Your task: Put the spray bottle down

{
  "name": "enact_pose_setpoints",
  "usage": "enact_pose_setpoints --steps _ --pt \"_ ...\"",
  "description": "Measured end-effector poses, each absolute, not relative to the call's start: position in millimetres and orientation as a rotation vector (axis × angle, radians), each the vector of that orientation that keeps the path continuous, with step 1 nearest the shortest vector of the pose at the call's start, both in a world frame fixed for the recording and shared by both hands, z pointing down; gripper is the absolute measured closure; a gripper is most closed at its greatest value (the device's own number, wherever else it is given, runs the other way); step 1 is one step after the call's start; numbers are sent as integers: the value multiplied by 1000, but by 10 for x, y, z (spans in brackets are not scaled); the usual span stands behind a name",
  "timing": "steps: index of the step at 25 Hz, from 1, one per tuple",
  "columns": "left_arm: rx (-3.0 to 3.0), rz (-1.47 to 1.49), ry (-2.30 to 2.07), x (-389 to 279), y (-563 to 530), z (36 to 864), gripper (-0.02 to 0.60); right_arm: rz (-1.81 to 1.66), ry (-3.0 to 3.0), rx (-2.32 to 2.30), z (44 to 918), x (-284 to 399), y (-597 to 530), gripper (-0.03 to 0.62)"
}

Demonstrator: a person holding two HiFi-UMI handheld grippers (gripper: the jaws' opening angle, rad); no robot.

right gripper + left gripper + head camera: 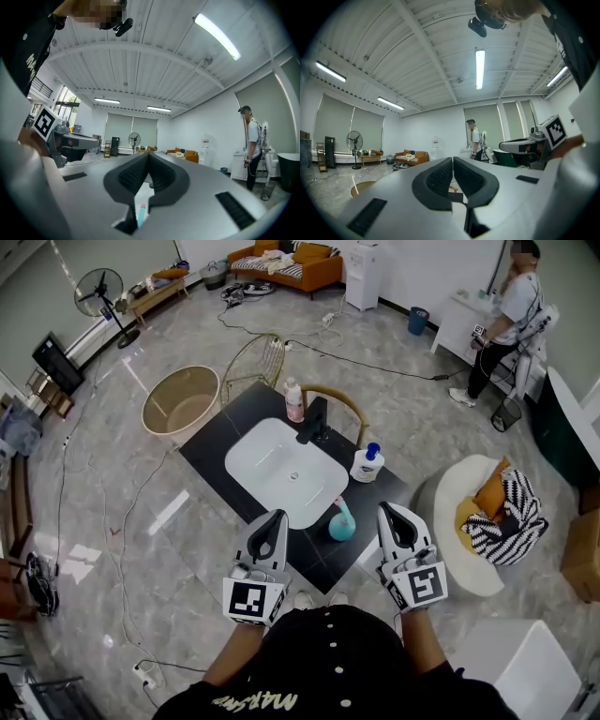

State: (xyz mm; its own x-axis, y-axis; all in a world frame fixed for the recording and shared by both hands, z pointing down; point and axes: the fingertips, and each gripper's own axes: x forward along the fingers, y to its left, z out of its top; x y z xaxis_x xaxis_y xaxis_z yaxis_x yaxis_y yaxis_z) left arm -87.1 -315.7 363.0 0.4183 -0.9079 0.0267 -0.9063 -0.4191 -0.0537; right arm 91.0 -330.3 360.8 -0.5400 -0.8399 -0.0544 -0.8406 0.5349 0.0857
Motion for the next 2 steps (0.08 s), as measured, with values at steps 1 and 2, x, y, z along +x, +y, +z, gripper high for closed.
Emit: enact_pose_setpoints --steps 1,2 --pt "-2620 -78 1677 -871 -3161 3630 565 159 2747 -1503 3609 907 -3309 599" --pt "-2619 -76 1679 -872 -3165 3630 565 160 2748 -1502 3611 905 -3316 599"
